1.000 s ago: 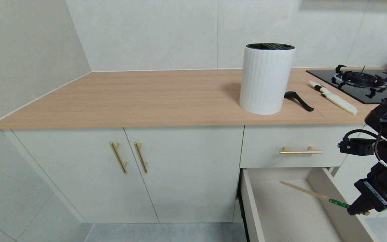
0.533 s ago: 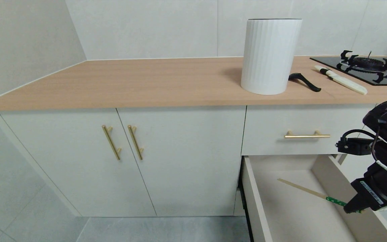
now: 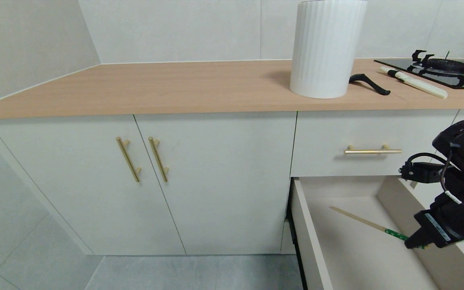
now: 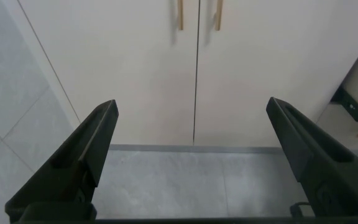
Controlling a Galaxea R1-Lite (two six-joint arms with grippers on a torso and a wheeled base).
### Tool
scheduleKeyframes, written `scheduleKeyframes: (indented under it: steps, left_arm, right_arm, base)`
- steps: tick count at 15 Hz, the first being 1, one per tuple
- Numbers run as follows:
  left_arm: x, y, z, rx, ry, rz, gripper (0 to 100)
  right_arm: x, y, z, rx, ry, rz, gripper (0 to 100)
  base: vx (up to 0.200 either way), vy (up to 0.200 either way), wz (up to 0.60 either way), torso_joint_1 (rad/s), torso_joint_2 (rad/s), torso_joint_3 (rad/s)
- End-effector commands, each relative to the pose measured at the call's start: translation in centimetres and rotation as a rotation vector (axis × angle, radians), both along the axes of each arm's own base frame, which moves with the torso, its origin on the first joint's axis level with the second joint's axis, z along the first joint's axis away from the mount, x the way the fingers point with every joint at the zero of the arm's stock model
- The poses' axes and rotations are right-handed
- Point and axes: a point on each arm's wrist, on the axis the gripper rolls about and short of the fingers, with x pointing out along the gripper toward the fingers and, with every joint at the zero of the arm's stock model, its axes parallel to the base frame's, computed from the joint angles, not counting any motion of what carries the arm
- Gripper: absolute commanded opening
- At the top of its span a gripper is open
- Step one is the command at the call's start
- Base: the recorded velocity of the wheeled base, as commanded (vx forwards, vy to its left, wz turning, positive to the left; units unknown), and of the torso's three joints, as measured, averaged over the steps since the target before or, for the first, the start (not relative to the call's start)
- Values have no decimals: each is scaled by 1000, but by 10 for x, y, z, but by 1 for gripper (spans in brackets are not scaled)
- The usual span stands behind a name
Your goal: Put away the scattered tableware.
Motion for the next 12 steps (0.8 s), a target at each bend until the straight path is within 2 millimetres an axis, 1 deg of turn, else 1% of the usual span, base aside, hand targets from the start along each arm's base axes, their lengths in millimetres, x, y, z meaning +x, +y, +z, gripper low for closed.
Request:
scheduleKeyframes:
  steps: [1,3,5,6,7,8,9,12]
  left_arm:
    - [0,0,0,0,1,1,100]
    - [0,0,0,0,1,1,100]
    - [0,0,0,0,1,1,100]
    - [0,0,0,0,1,1,100]
    - [0,0,0,0,1,1,100]
    - [0,0,0,0,1,1,100]
    - [0,0,0,0,1,1,100]
    - [0,0,0,0,1,1,100]
  right_arm:
    - [9,2,-15,-3,12,-6,0]
    - [30,7,-36,8,12,-64,0]
    - [48,26,-60,8,23,-134,0]
    - [53,31,-70,-16,24,-159,0]
    - [61,40,-92,-79,21,-183,0]
    - [68,44,-112,-96,6,-190,0]
    - [73,45,-126,-89,-17,-192,0]
    - [83,48,-158,-114,-32,-214,0]
  base:
    - [0,0,0,0,0,0]
    - [0,0,0,0,0,0]
    - [0,0,0,0,0,0]
    - [0,0,0,0,0,0]
    - [0,0,0,0,0,0]
    - [0,0,0,0,0,0]
    - [0,0,0,0,0,0]
    - [0,0,0,0,0,0]
